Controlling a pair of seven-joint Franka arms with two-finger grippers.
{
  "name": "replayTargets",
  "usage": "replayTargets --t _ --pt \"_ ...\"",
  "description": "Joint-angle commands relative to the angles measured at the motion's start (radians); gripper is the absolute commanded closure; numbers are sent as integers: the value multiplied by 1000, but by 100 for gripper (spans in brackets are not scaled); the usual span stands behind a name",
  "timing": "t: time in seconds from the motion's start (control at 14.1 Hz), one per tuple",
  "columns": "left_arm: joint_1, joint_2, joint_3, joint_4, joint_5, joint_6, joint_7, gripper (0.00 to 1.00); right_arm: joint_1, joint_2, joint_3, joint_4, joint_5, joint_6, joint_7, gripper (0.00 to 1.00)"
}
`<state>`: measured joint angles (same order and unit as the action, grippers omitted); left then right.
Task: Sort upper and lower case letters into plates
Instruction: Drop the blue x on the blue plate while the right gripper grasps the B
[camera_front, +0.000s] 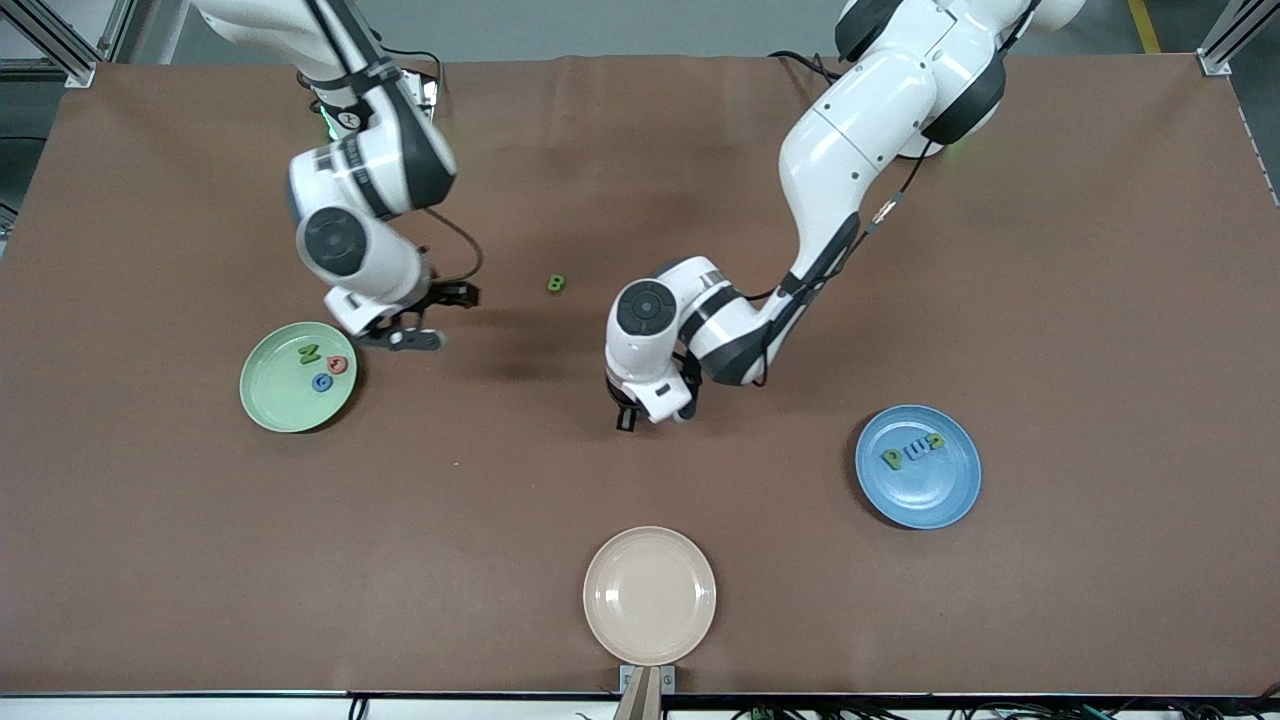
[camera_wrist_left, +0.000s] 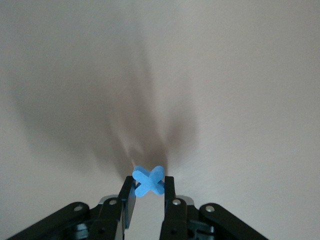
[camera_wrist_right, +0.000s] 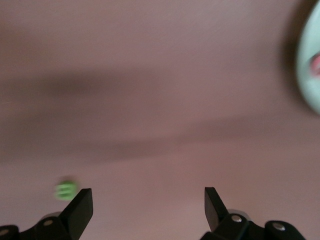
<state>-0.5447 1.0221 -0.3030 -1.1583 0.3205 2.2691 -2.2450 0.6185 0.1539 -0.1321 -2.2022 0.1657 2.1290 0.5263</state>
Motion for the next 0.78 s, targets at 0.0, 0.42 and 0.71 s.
replayTargets --t 0.0,0.42,0.71 --pt "78 -103 10 -18 -4 -132 202 100 111 -19 -15 -51 87 101 165 2" --pt "251 -256 7 -34 -9 -409 651 100 332 105 -17 -83 87 353 432 2" --pt "353 -298 7 -70 -6 -505 815 100 348 162 -18 -99 87 434 434 2"
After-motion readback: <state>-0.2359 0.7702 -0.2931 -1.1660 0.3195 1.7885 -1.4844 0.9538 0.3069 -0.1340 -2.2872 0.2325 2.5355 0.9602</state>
